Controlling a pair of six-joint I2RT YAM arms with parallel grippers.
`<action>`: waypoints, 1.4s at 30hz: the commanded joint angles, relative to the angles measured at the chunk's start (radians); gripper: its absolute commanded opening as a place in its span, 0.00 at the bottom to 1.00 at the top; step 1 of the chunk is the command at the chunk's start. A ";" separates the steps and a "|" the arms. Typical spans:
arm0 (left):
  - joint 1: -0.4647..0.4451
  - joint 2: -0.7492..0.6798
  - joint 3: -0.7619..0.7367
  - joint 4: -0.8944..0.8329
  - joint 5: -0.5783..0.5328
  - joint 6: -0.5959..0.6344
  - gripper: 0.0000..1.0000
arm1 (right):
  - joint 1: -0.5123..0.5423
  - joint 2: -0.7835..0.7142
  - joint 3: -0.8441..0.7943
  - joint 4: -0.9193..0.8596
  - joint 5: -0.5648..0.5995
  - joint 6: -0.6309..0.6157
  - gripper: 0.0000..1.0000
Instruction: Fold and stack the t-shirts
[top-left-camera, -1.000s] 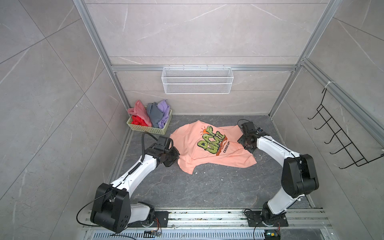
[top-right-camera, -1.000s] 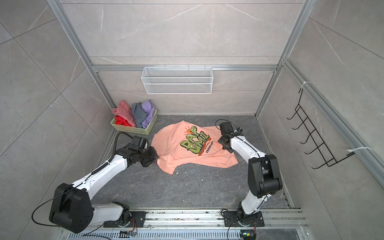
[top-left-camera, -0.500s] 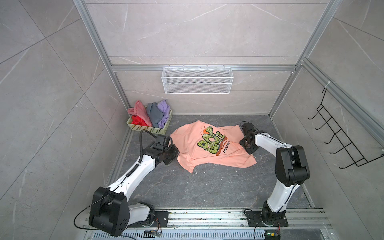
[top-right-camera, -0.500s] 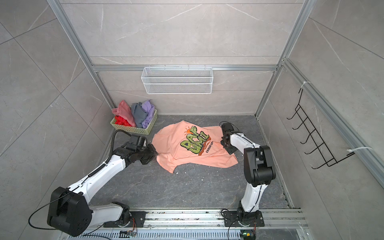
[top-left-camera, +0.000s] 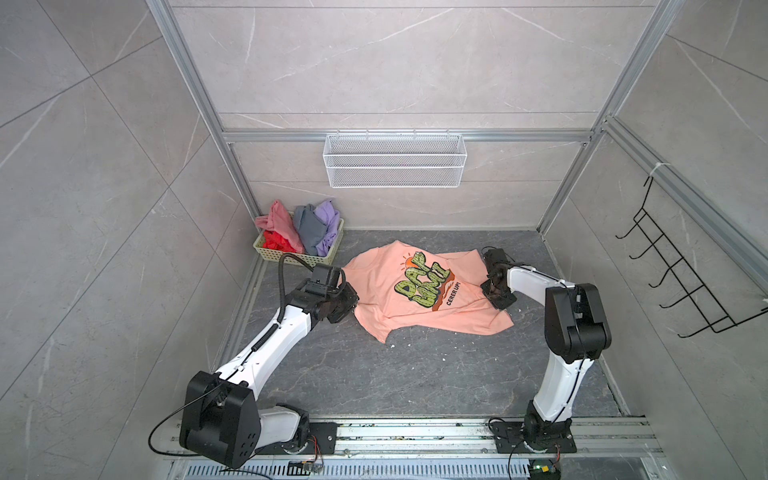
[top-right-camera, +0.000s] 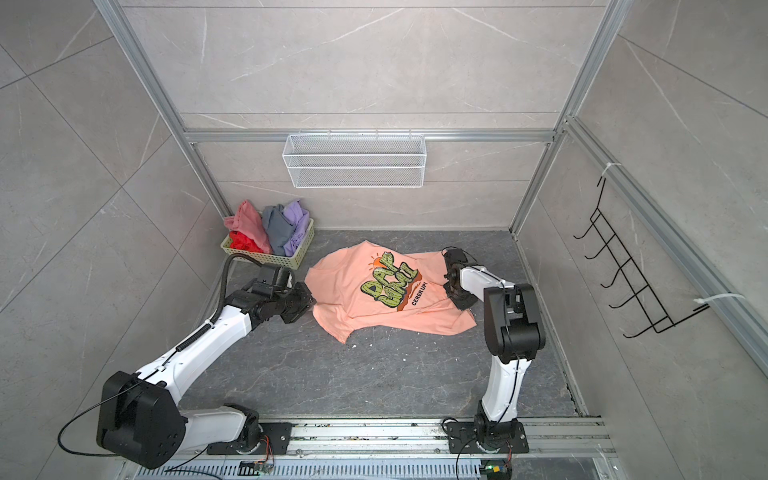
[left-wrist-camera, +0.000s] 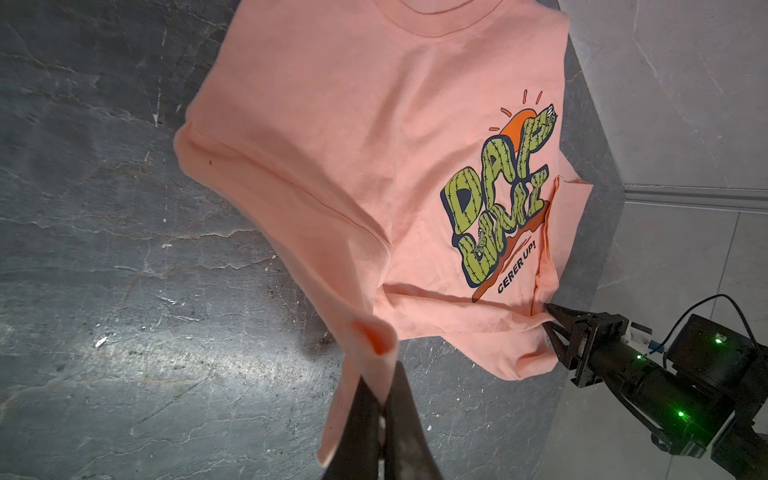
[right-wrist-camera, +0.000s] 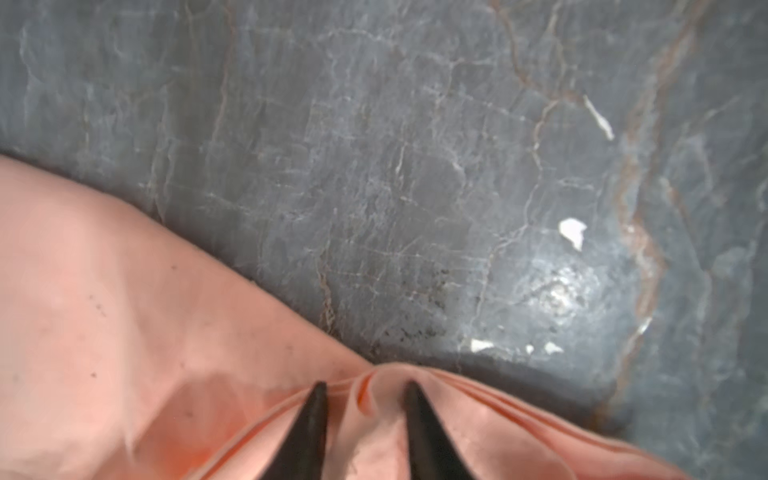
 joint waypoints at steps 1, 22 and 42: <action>-0.001 -0.001 0.021 0.010 -0.008 0.015 0.00 | -0.001 -0.004 -0.003 0.005 0.014 -0.003 0.18; 0.006 -0.130 0.071 -0.105 -0.064 0.022 0.00 | -0.009 -0.463 -0.030 -0.074 0.000 -0.269 0.00; 0.011 -0.271 0.910 -0.135 -0.097 0.559 0.00 | -0.009 -0.746 0.716 -0.067 -0.035 -0.791 0.00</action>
